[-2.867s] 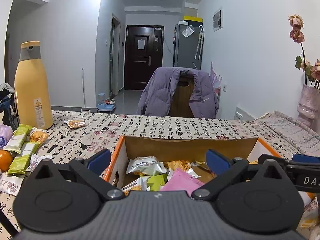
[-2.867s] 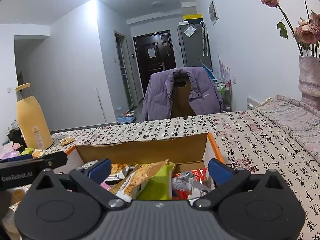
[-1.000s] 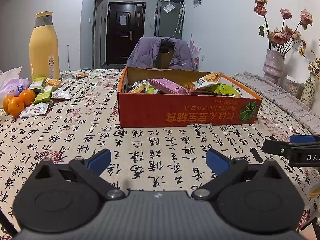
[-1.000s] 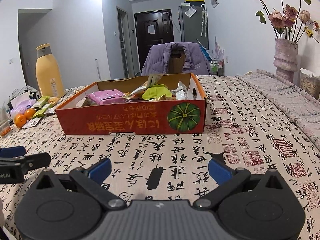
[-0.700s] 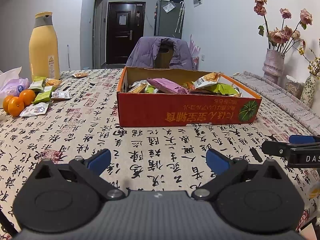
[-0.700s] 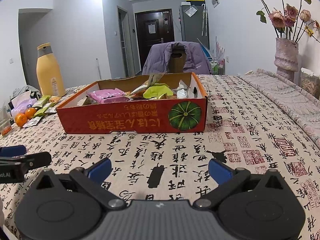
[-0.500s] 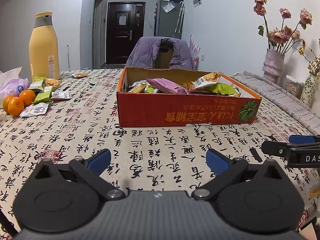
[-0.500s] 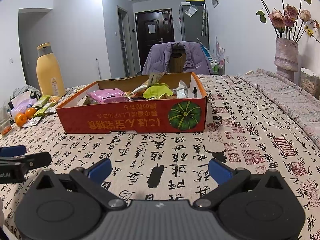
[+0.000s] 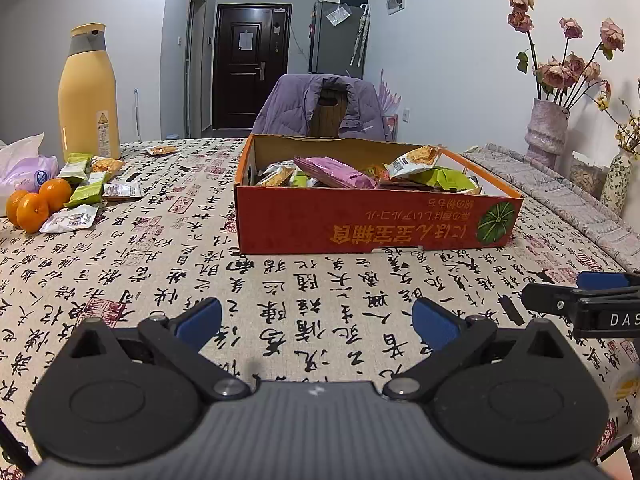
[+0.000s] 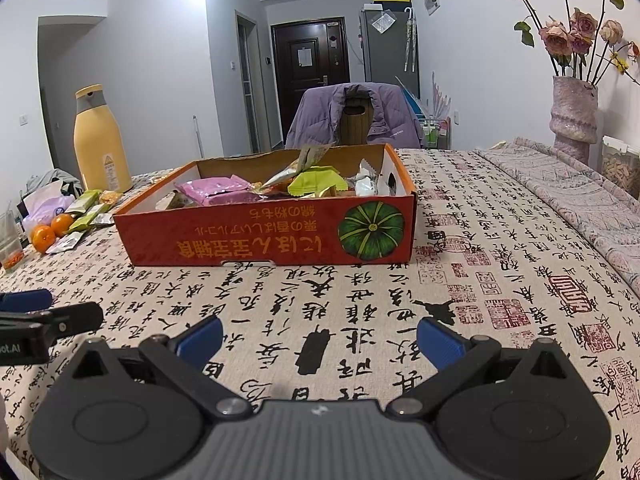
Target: Organize snacks
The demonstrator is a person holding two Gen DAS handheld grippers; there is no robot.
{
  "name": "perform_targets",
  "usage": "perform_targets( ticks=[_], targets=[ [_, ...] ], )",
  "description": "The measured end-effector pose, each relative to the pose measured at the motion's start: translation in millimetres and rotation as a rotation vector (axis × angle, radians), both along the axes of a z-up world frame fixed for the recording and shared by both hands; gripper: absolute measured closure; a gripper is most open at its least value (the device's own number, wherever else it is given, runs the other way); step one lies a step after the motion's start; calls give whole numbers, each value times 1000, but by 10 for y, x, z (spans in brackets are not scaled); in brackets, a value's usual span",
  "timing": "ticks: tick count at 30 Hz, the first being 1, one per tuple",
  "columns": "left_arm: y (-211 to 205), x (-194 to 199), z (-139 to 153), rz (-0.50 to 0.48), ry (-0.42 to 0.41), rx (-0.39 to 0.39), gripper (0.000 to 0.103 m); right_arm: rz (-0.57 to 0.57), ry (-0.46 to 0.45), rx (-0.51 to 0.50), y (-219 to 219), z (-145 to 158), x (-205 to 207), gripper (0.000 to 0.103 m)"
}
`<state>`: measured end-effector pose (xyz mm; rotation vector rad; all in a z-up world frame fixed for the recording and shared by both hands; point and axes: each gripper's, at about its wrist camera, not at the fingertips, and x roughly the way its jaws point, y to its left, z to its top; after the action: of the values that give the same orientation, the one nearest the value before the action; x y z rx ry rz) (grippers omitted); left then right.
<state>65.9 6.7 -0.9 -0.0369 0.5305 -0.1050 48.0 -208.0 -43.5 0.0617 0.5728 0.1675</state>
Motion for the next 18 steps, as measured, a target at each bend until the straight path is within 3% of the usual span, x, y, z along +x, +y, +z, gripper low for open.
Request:
perform_targets(
  ticks=[18],
  targets=[
    [11, -19, 18, -4, -9, -5, 0, 1, 0, -1, 10, -2, -10, 0]
  ],
)
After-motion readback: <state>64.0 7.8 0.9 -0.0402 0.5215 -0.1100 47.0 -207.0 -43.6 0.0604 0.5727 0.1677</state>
